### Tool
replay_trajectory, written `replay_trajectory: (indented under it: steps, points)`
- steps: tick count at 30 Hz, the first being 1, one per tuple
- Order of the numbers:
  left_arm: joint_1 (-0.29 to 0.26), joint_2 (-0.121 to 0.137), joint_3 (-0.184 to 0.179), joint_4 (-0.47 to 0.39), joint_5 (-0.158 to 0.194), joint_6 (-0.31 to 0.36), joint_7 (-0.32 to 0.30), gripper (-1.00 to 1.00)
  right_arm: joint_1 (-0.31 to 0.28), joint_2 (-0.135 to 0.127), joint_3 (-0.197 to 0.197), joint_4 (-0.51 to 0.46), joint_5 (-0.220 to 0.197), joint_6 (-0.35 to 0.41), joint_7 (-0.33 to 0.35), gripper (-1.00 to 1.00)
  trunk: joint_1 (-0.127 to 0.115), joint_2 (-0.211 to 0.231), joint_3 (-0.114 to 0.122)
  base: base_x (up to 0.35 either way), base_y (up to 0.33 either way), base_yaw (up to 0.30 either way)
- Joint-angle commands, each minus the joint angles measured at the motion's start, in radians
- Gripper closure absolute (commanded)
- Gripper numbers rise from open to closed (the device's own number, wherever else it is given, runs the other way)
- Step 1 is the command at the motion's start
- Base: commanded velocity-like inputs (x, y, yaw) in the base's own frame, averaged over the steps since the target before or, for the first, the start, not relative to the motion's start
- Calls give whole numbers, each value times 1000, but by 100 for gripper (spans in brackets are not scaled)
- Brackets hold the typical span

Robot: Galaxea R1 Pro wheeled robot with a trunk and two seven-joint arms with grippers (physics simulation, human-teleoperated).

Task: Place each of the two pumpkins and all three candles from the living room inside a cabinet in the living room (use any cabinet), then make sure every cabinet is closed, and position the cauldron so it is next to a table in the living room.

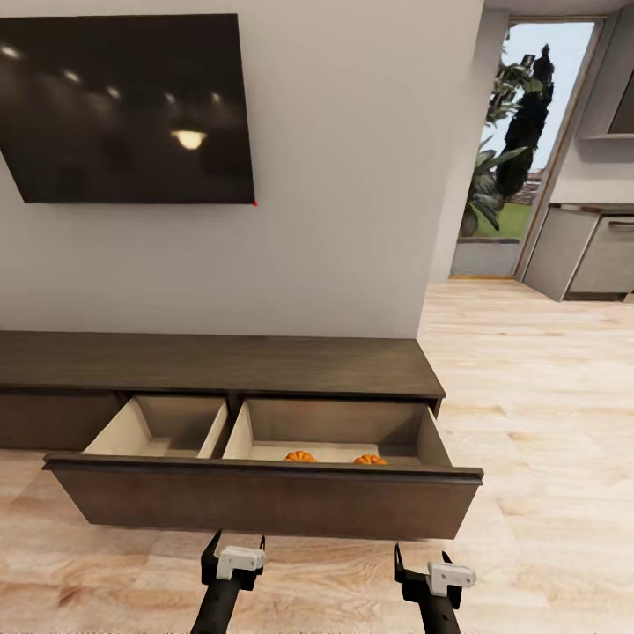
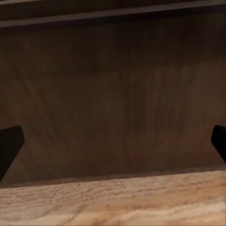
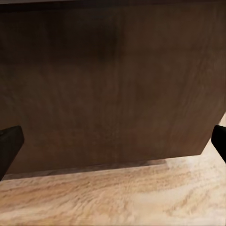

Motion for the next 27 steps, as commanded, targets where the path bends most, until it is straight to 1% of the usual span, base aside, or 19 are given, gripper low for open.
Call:
replay_trajectory:
  steps: [1, 3, 11, 13, 17, 20, 27]
  points:
    - [-1, 0, -9, 1, 7, -3, 5, -100, -1, 0, 8, 0, -3, -3, -8, -100, 4, -8, -4, 0, 0, 0]
    - [-1, 0, -9, 1, 6, -3, 5, -100, -1, 0, 8, 0, -3, -3, -8, -100, 11, -22, -10, 0, 0, 0]
    - [-1, 0, -13, 1, 5, -3, 4, -100, -1, 1, 10, -1, 5, -7, -8, -100, 11, -22, -10, 0, 0, 0]
    - [-1, 1, -14, 1, 5, -3, 4, -100, -1, 1, 12, -2, 6, -16, -8, -100, 11, -22, -10, 0, 0, 0]
    - [-1, 1, -15, 0, 5, -4, 4, -100, -1, 2, 16, -2, 8, -68, -8, -100, 27, -50, -23, 0, 0, 0]
    - [-1, 2, -15, 0, 5, -4, 3, -100, -1, 2, 17, -2, 9, -89, -8, -100, 27, -50, -23, 0, 0, 0]
    - [-1, 2, -15, 0, 5, -5, 3, -100, -1, 5, 18, 0, 7, -100, -10, -100, 27, -50, -23, 0, 0, 0]
